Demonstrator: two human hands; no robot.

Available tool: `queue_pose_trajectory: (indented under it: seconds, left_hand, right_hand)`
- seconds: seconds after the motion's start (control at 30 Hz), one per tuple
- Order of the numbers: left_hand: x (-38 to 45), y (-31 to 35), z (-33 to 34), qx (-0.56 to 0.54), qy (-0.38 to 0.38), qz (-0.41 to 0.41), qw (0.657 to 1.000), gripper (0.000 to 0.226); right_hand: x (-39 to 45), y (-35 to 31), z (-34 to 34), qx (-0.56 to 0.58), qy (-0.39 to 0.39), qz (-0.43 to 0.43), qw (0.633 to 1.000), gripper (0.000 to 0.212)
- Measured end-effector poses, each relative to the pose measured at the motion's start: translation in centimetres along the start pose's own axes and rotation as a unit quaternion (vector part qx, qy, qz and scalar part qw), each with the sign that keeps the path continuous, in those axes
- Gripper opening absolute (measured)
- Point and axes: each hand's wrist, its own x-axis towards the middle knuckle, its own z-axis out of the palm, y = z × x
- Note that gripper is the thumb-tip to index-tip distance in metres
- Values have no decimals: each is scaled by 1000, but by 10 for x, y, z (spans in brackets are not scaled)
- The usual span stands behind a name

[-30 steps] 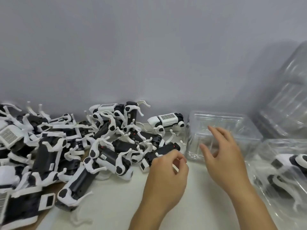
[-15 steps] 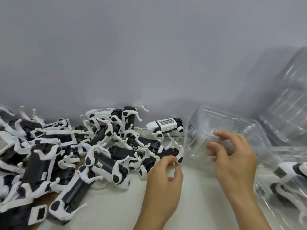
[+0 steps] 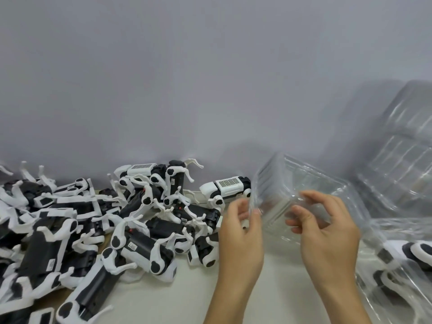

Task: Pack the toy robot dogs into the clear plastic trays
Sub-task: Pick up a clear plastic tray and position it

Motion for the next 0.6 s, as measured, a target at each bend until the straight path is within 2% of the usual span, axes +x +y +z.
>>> queue_pose_trajectory:
  seconds: [0.07, 0.17, 0.33, 0.47, 0.6]
  left_hand:
    - [3, -8, 1, -30, -41, -70, 996, 16]
    - [11, -12, -2, -154, -82, -155, 972, 32]
    - [15, -14, -5, -282, -92, -166, 941, 33]
    - [16, -16, -5, -322, -104, -173, 925, 31]
    - [15, -17, -3, -316, -112, -152, 930, 29]
  right_hand:
    - [0, -2, -1, 14, 3, 3, 1000, 39]
    - [-1, -5, -2, 21, -4, 12, 1000, 41]
    - [-3, -12, -4, -1, -38, -1, 999, 37]
    - [-2, -18, -1, -119, -38, -64, 990, 19]
    - [-2, -24, 9, -178, -27, -66, 981, 47]
